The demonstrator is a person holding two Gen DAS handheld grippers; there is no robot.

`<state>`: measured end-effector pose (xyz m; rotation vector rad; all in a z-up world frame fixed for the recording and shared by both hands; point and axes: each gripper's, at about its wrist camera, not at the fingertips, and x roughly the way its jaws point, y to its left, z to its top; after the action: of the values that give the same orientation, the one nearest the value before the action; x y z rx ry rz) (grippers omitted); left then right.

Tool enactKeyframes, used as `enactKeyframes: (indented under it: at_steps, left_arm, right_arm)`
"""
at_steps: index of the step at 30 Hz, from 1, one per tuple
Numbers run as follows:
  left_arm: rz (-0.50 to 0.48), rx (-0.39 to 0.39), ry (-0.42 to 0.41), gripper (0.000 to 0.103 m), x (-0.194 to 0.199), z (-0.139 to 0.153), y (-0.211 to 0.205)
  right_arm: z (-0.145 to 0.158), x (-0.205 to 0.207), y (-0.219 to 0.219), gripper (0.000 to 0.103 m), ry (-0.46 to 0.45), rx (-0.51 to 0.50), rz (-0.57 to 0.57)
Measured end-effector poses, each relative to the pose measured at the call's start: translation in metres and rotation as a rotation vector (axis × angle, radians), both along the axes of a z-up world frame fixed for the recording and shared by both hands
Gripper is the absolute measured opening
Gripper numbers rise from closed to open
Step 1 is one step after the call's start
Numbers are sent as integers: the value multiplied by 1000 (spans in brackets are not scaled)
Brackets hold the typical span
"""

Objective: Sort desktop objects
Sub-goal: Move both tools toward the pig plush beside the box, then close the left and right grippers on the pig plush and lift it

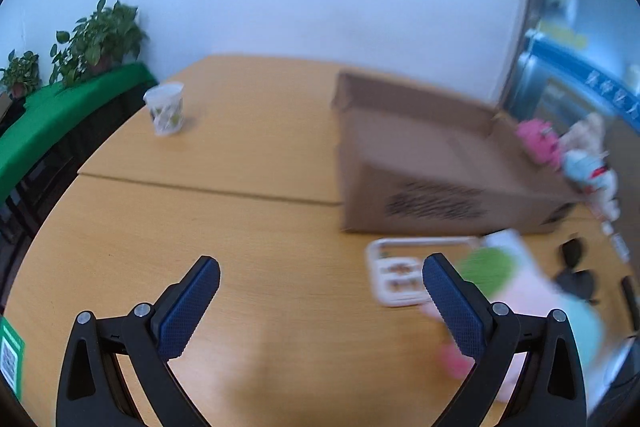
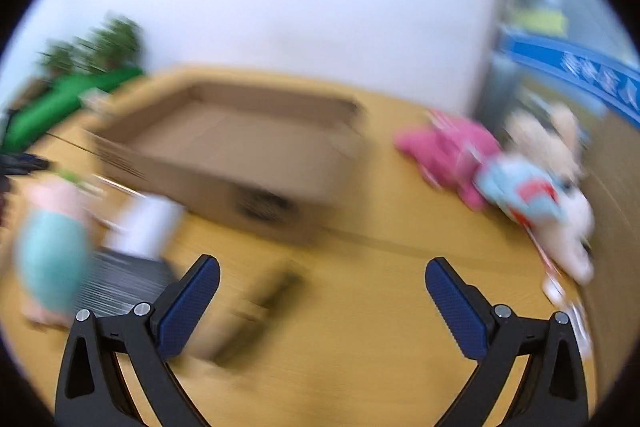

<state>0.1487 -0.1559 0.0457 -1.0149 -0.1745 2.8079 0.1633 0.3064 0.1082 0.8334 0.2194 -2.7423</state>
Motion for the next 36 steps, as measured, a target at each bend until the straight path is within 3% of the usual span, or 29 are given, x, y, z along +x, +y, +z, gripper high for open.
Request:
enactKeyframes:
  at_steps: [3,7,10,13,15,19,21,24,26,28,30,31,36]
  left_arm:
    - [-22,99,66,103,30,28,23]
    - [-88,272,22,103,38,35,45]
    - [-132,223,-30,103,35,23,74]
    - [-164,190,-68,103,35,11,93]
    - [-198,228,-106,103,32,1,98]
    - [-237,287,-184,103,22,-23,102]
    - [-249,304,-199,103,18,-29,103]
    - [-263,335,-197,101,15,-30,102]
    - [-274,328,-209,101,14,-30,104]
    - [-271,291,-220,94,13,-31,108]
    - [-244,265,-242,75,11,-31,109]
    - [-233,255,-247,71,11,-30,108]
    - [-242,262,-208,64,4,-5,105]
  right_arm:
    - [14,13,-50,103,2,-81,206]
    - [-8,13,-111,103,-74,-177,393]
    - [-46,-3,-152,102,-242,-218,452]
    - [-81,-9,-176,102,-344,-166,456]
    - [-83,1,-184,102,-322,-107,445]
    - [-72,21,-177,101,-333,-187,578]
    - [-71,24,-173,101,-317,-175,548]
    - [-90,12,-172,101,-401,-180,483]
    - [-103,3,-189,95,-457,-162,479]
    - [-102,7,-203,95,-446,-138,493]
    - [-103,13,-209,93,-426,-108,500]
    - [-101,13,-209,91,-425,-115,500]
    - [-78,10,-201,88,-391,-193,500]
